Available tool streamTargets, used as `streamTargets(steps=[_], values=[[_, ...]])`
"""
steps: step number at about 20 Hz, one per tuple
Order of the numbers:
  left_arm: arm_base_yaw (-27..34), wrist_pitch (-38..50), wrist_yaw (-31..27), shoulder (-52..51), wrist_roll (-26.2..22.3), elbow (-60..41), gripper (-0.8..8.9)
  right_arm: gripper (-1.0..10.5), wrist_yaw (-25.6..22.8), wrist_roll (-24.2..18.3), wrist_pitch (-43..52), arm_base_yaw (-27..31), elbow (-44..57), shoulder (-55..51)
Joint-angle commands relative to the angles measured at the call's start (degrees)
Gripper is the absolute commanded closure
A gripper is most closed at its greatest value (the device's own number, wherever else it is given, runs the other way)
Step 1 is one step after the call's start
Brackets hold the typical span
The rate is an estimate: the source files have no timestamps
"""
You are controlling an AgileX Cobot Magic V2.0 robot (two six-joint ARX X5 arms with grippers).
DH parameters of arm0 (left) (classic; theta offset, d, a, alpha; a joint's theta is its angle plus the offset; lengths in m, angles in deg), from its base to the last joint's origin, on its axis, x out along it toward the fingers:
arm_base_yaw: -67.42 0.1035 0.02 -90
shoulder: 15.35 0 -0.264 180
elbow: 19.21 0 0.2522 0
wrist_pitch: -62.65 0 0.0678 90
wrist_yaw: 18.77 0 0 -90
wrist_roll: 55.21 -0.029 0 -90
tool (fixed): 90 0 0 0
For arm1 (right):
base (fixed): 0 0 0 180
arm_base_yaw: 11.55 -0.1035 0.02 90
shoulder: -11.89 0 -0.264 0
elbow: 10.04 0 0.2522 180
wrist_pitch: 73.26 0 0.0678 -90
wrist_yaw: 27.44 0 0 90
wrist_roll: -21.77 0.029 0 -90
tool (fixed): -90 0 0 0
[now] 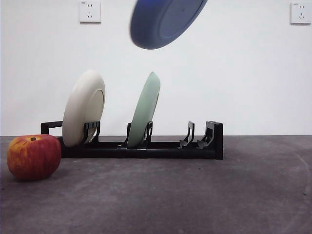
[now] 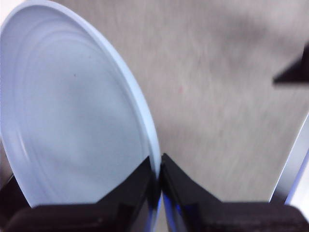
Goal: Take the blue plate from the plate rack,put the plate on the table,take the apple from the table,put the apple in the plate
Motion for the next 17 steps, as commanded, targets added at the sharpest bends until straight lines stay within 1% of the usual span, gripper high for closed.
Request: streamTargets(steps=[1, 2, 5, 8, 9, 13, 15, 17], values=[[-3.87, -0.74, -7.54, 0.26, -1.95, -1.55, 8.22, 9.5, 0.02, -0.15, 0.42, -0.04, -0.13, 0.02], [-4.85, -1.22, -9.01, 0.26, -1.95, -2.12, 8.22, 9.5, 0.04, -0.15, 0.35, -0.04, -0.13, 0.02], [-7.1, -1.2, -9.55, -0.07, -1.46, -5.79, 8.22, 9.5, 0.04, -0.13, 0.22, -0.07, -0.13, 0.02], [-9.09, -0.74, -17.4, -0.87, 0.09, -13.18, 8.22, 9.5, 0.04, -0.17, -0.09, -0.07, -0.13, 0.0], [-9.44, 0.66, -18.08, -1.75, 0.61, -16.81, 8.22, 9.5, 0.04, -0.17, 0.02, -0.04, -0.13, 0.02], [-10.1, 13.33, -17.62, -7.85, 0.96, -34.84, 8.22, 9.5, 0.04, -0.17, 0.76, -0.04, -0.13, 0.02], [-10.19, 17.86, -17.79, -10.05, -1.84, -41.75, 8.22, 9.5, 0.04, -0.15, 1.55, -0.04, -0.13, 0.02], [-10.19, 20.61, -17.59, -11.13, -4.22, -47.3, 8.22, 9.5, 0.04, 0.02, 2.25, -0.07, -0.13, 0.02]])
